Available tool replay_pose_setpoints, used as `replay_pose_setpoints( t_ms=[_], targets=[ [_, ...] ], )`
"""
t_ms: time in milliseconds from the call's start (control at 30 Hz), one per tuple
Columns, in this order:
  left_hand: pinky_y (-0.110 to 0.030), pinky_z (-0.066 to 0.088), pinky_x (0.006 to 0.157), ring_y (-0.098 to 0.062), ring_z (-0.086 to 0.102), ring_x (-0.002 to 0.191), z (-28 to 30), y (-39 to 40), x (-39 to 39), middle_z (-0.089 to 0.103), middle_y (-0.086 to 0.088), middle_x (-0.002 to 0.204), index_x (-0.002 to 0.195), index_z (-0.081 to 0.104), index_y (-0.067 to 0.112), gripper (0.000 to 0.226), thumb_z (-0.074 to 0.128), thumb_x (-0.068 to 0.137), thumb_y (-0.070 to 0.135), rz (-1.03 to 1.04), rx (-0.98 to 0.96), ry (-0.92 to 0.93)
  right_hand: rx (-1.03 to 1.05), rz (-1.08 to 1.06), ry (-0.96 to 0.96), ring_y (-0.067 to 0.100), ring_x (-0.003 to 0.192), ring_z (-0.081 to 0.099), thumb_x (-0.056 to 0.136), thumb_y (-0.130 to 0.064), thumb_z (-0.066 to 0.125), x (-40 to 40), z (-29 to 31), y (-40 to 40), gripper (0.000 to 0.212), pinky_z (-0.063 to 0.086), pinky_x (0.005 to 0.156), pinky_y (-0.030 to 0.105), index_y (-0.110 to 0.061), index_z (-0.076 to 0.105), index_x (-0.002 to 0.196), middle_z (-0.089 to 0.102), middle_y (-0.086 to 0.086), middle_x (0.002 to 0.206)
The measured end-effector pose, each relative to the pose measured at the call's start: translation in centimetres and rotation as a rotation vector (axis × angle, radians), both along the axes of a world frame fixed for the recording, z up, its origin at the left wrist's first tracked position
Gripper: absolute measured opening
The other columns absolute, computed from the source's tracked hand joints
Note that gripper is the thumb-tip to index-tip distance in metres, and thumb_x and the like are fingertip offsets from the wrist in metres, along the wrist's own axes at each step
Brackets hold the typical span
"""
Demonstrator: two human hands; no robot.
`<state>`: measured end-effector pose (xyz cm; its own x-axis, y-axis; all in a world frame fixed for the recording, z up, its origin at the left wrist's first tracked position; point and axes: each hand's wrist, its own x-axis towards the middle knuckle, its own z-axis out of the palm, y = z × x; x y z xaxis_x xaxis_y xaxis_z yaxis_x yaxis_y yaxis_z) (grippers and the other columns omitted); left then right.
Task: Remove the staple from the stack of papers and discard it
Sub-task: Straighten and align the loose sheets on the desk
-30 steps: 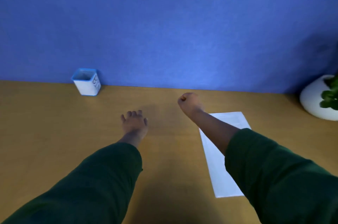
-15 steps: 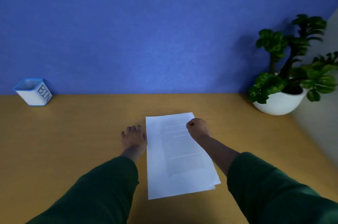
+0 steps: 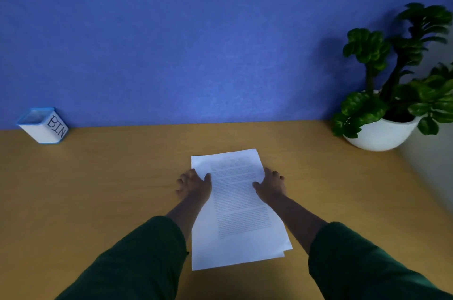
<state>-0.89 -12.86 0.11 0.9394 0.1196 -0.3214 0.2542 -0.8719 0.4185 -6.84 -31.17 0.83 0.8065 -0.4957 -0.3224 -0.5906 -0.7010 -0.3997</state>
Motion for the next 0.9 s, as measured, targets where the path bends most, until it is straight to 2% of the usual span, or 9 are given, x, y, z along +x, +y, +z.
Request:
replay_pose_setpoints(
  t_ms=[267, 400, 533, 600, 667, 733, 800, 900],
  targets=[
    [-0.045, 0.035, 0.103, -0.031, 0.028, 0.136, 0.4, -0.4, 0.3, 0.034, -0.014, 0.146, 0.143, 0.027, 0.01, 0.058, 0.044, 0.094, 0.035, 0.066, -0.164, 0.031, -0.032, 0.007, 0.039, 0.033, 0.127, 0.036, 0.088, -0.027, 0.052, 0.2, -0.4, 2.4, 0.063, 0.03, 0.105, 0.036, -0.004, 0.026, 0.14, 0.04, 0.019, 0.139],
    [-0.043, 0.038, 0.101, -0.032, 0.028, 0.134, 0.6, -0.2, 0.6, 0.033, -0.016, 0.146, 0.144, 0.024, 0.009, 0.061, 0.049, 0.09, 0.02, 0.138, -0.287, 0.028, -0.021, -0.057, 0.036, 0.033, 0.124, 0.041, 0.087, -0.025, 0.053, 0.2, -0.2, 3.1, 0.055, 0.035, 0.103, 0.037, -0.002, 0.035, 0.134, 0.047, 0.019, 0.134],
    [-0.041, 0.044, 0.09, -0.036, 0.036, 0.128, 0.7, 0.1, 1.1, 0.033, -0.019, 0.143, 0.144, 0.022, 0.011, 0.063, 0.048, 0.087, 0.01, 0.203, -0.341, 0.032, -0.033, -0.052, 0.043, 0.031, 0.119, 0.045, 0.087, -0.022, 0.051, -0.1, -0.2, 3.5, 0.042, 0.037, 0.099, 0.034, -0.003, 0.043, 0.123, 0.052, 0.017, 0.128],
    [-0.039, 0.046, 0.082, -0.036, 0.046, 0.12, 0.5, 0.4, 1.5, 0.04, -0.019, 0.137, 0.142, 0.026, 0.009, 0.061, 0.048, 0.086, 0.008, 0.235, -0.4, 0.035, -0.036, -0.046, 0.044, 0.03, 0.119, 0.045, 0.088, -0.02, 0.05, -0.2, -0.3, 3.6, 0.039, 0.037, 0.099, 0.033, -0.003, 0.044, 0.122, 0.053, 0.015, 0.127],
    [-0.032, 0.045, 0.068, -0.032, 0.055, 0.1, 0.3, 0.7, 1.8, 0.052, -0.015, 0.121, 0.135, 0.034, 0.004, 0.053, 0.047, 0.084, 0.006, 0.263, -0.475, 0.056, -0.042, -0.041, 0.044, 0.03, 0.119, 0.045, 0.088, -0.02, 0.049, -0.2, -0.2, 3.5, 0.038, 0.036, 0.099, 0.032, -0.003, 0.044, 0.122, 0.054, 0.014, 0.126],
    [-0.029, 0.041, 0.061, -0.026, 0.053, 0.082, 0.1, 0.9, 1.9, 0.057, -0.015, 0.105, 0.118, 0.049, -0.001, 0.037, 0.047, 0.082, 0.004, 0.311, -0.574, 0.109, -0.034, -0.044, 0.049, 0.03, 0.119, 0.045, 0.088, -0.019, 0.049, -0.3, -0.1, 3.6, 0.038, 0.037, 0.098, 0.032, -0.003, 0.045, 0.122, 0.054, 0.014, 0.126],
    [-0.03, 0.041, 0.062, -0.024, 0.051, 0.074, 0.0, 1.1, 1.7, 0.059, -0.014, 0.093, 0.097, 0.057, -0.002, 0.019, 0.049, 0.081, 0.002, 0.359, -0.682, 0.156, -0.035, -0.035, 0.06, 0.029, 0.119, 0.044, 0.088, -0.019, 0.048, -0.4, -0.1, 3.6, 0.039, 0.037, 0.098, 0.032, -0.003, 0.044, 0.124, 0.053, 0.013, 0.127],
    [-0.031, 0.043, 0.068, -0.025, 0.053, 0.077, 0.2, 1.4, 1.4, 0.058, -0.009, 0.086, 0.091, 0.06, 0.006, 0.01, 0.054, 0.084, 0.002, 0.368, -0.763, 0.195, -0.029, 0.008, 0.08, 0.03, 0.12, 0.044, 0.088, -0.023, 0.049, -0.5, -0.1, 3.6, 0.045, 0.035, 0.101, 0.033, -0.003, 0.042, 0.127, 0.051, 0.015, 0.13]
  ],
)
